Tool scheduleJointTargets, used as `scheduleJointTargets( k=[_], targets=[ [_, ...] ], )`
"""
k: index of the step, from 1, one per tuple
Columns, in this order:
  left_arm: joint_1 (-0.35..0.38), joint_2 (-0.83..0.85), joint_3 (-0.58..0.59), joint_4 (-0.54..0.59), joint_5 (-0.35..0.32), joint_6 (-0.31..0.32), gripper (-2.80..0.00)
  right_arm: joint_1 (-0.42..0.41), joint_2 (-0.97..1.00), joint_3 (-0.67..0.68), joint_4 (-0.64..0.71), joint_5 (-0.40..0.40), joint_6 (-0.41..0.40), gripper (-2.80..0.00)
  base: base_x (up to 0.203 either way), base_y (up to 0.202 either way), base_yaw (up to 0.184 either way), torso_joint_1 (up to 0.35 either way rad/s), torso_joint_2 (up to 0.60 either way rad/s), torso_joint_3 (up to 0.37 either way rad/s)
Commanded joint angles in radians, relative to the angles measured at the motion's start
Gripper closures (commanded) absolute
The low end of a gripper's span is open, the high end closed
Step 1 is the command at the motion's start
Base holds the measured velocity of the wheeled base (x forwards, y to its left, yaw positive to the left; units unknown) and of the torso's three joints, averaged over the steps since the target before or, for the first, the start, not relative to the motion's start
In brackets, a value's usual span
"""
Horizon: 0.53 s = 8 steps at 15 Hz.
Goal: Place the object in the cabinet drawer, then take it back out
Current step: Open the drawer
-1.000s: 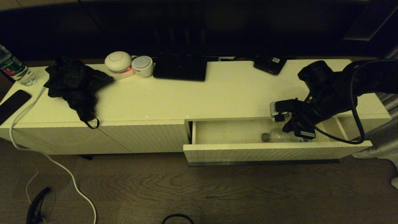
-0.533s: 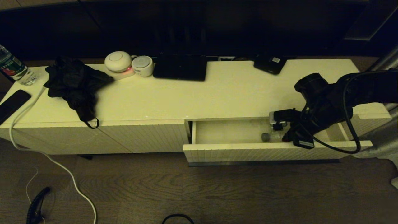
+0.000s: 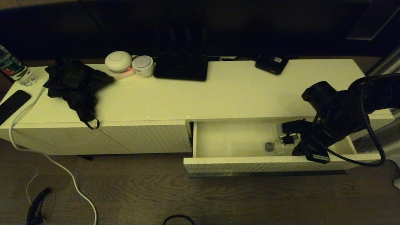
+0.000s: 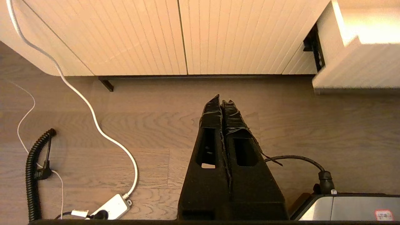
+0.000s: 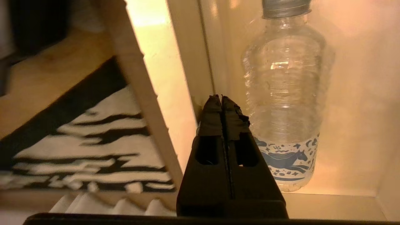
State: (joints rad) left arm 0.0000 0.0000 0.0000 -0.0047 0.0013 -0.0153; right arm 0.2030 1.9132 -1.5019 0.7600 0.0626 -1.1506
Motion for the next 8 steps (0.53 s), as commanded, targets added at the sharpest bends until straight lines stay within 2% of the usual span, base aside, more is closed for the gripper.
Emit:
scheduleJointTargets(
  k=[1, 8],
  targets=[
    [0.0, -0.002, 0.002, 0.0, 0.0, 0.0, 0.0, 0.006, -0.034, 0.028, 0.046, 0.005, -0.007, 0.0, 0.0, 0.0, 0.0, 0.0, 0.0, 0.0],
    [0.0, -0.002, 0.001, 0.0, 0.0, 0.0, 0.0, 0.019, -0.069, 0.149, 0.088, 0.005, -0.015, 0.0, 0.0, 0.0, 0.0, 0.0, 0.0, 0.0]
  ],
)
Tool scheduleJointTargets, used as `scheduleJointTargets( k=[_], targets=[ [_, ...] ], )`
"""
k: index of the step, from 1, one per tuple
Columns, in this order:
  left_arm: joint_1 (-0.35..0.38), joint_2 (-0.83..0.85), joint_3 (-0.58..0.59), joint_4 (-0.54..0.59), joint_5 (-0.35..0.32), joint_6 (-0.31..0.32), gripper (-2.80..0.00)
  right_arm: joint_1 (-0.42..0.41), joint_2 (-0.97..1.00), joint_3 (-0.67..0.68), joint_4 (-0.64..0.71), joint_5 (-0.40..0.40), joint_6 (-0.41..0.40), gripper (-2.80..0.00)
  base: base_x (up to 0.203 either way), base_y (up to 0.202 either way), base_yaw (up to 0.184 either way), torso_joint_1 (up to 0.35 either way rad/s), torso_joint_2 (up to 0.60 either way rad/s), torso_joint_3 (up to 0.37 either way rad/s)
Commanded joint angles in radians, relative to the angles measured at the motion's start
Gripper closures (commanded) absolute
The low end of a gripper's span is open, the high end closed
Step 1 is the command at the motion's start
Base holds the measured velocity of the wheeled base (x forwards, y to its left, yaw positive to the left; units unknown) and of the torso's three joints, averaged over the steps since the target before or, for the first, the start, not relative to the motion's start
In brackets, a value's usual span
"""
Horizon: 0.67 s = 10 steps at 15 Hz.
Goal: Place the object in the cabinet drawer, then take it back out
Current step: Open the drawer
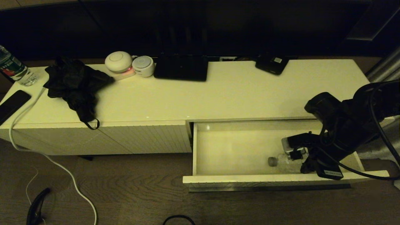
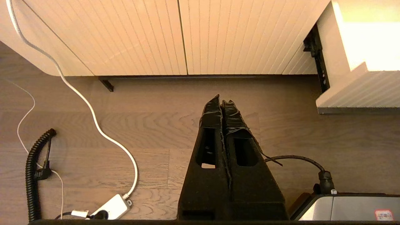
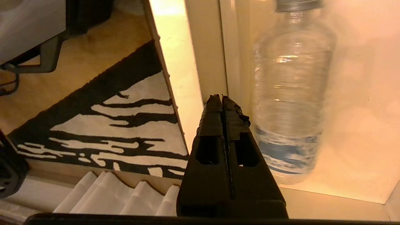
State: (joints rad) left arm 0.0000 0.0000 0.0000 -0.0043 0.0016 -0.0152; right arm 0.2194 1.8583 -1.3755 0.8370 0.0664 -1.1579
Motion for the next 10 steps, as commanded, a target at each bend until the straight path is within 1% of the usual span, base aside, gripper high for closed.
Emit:
scheduleJointTargets(
  k=[1, 4, 10],
  targets=[
    [0.0, -0.002, 0.002, 0.0, 0.0, 0.0, 0.0, 0.003, -0.018, 0.036, 0.011, 0.002, -0.008, 0.0, 0.0, 0.0, 0.0, 0.0, 0.0, 0.0],
    [0.0, -0.002, 0.002, 0.0, 0.0, 0.0, 0.0, 0.005, -0.036, 0.064, 0.011, 0.001, -0.013, 0.0, 0.0, 0.0, 0.0, 0.0, 0.0, 0.0],
    [0.0, -0.002, 0.001, 0.0, 0.0, 0.0, 0.0, 0.003, -0.065, 0.021, -0.001, 0.001, -0.013, 0.0, 0.0, 0.0, 0.0, 0.0, 0.0, 0.0]
  ],
)
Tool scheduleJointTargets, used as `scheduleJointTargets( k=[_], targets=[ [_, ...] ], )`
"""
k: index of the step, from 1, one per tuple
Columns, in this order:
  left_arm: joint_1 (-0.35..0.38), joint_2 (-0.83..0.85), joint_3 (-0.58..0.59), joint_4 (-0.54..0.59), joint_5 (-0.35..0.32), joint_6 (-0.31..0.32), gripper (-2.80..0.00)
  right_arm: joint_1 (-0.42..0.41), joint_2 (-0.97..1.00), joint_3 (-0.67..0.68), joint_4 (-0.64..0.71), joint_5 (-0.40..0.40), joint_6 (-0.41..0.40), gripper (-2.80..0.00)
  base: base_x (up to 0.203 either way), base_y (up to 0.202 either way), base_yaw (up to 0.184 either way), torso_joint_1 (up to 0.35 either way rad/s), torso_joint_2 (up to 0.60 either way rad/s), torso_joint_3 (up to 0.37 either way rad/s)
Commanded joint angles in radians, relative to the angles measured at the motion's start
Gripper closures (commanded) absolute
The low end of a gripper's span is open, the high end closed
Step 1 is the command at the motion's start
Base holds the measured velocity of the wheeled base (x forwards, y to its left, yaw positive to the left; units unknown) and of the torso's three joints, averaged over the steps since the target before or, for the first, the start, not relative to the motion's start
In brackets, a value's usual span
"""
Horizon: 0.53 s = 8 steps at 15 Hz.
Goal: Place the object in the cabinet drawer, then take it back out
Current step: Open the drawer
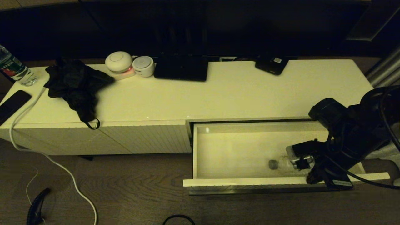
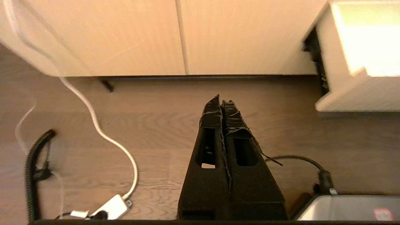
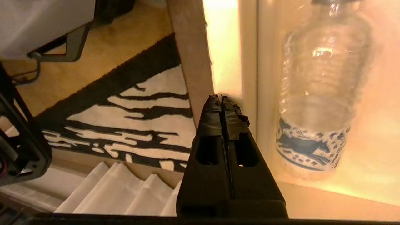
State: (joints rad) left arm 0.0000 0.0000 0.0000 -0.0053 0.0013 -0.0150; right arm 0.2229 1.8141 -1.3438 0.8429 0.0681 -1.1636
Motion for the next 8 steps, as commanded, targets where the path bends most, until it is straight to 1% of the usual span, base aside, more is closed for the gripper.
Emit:
scheduleJointTargets(
  k=[1, 5, 8],
  targets=[
    [0.0, -0.002, 0.001, 0.001, 0.0, 0.0, 0.0, -0.001, -0.03, -0.018, -0.005, -0.003, -0.008, 0.0, 0.0, 0.0, 0.0, 0.0, 0.0, 0.0],
    [0.0, -0.002, 0.002, -0.001, 0.0, 0.0, 0.0, -0.026, -0.125, -0.092, 0.023, -0.037, -0.001, 0.0, 0.0, 0.0, 0.0, 0.0, 0.0, 0.0],
    [0.0, -0.002, 0.0, 0.001, 0.0, 0.0, 0.0, -0.055, -0.159, -0.137, 0.072, -0.042, -0.013, 0.0, 0.0, 0.0, 0.0, 0.0, 0.0, 0.0]
  ],
)
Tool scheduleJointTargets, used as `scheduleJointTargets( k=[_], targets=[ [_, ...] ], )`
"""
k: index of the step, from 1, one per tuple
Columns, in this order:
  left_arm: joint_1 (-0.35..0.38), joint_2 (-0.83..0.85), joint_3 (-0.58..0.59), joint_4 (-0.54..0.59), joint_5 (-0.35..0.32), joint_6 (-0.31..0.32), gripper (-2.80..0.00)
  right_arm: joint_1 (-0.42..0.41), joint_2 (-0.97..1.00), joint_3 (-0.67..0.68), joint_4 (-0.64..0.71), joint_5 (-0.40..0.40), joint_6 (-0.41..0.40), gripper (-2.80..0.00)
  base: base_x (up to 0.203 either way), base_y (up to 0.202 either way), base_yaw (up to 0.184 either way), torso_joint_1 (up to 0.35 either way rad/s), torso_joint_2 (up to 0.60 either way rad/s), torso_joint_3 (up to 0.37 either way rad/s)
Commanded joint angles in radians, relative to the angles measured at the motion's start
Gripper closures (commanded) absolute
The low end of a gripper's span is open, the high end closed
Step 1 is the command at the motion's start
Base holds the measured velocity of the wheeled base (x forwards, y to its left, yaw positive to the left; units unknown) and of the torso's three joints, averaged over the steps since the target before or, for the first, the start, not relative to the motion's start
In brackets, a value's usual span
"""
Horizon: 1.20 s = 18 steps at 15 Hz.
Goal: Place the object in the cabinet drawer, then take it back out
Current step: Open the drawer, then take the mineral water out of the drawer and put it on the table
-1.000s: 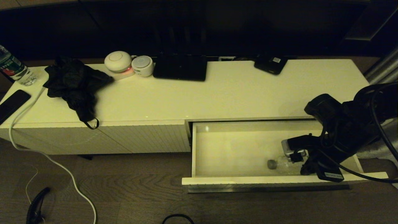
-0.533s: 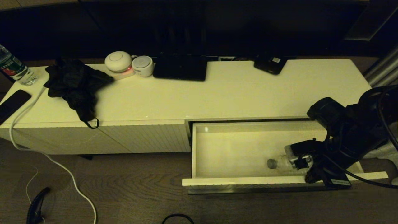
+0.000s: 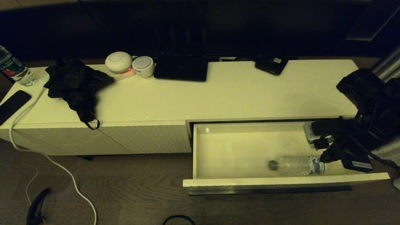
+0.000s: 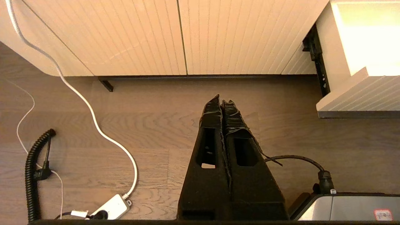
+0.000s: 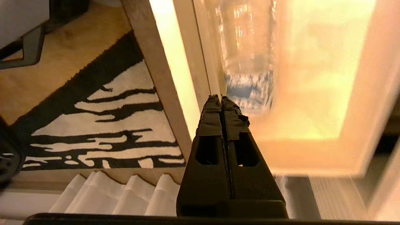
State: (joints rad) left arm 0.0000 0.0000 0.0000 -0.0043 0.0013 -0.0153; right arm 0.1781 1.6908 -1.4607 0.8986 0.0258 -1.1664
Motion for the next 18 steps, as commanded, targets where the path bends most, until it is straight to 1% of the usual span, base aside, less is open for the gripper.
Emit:
scheduleJointTargets(
  k=[1, 4, 5, 9, 12, 14, 17, 18],
  targets=[
    [0.0, -0.002, 0.001, -0.002, 0.0, 0.0, 0.0, -0.011, -0.04, -0.029, 0.033, 0.0, -0.033, 0.0, 0.0, 0.0, 0.0, 0.0, 0.0, 0.0],
    [0.0, -0.002, 0.002, 0.0, 0.0, 0.0, 0.0, -0.025, -0.039, -0.017, 0.048, 0.001, -0.147, 0.0, 0.0, 0.0, 0.0, 0.0, 0.0, 0.0],
    [0.0, -0.002, 0.002, 0.0, 0.0, 0.0, 0.0, -0.037, -0.032, -0.012, 0.064, 0.002, -0.16, 0.0, 0.0, 0.0, 0.0, 0.0, 0.0, 0.0],
    [0.0, -0.002, 0.0, 0.0, 0.0, 0.0, 0.0, -0.045, -0.011, 0.026, 0.044, 0.012, -0.167, 0.0, 0.0, 0.0, 0.0, 0.0, 0.0, 0.0],
    [0.0, -0.002, 0.002, 0.0, 0.0, 0.0, 0.0, -0.075, 0.014, 0.062, -0.036, 0.018, -0.185, 0.0, 0.0, 0.0, 0.0, 0.0, 0.0, 0.0],
    [0.0, -0.002, 0.0, 0.0, 0.0, 0.0, 0.0, -0.092, 0.033, 0.051, -0.047, 0.023, -0.187, 0.0, 0.0, 0.0, 0.0, 0.0, 0.0, 0.0],
    [0.0, -0.002, 0.001, 0.0, 0.0, 0.0, 0.0, -0.092, 0.057, 0.045, -0.052, 0.026, -0.187, 0.0, 0.0, 0.0, 0.0, 0.0, 0.0, 0.0],
    [0.0, -0.002, 0.001, 0.0, 0.0, 0.0, 0.0, -0.093, 0.064, 0.047, -0.078, 0.028, -0.187, 0.0, 0.0, 0.0, 0.0, 0.0, 0.0, 0.0]
  ],
)
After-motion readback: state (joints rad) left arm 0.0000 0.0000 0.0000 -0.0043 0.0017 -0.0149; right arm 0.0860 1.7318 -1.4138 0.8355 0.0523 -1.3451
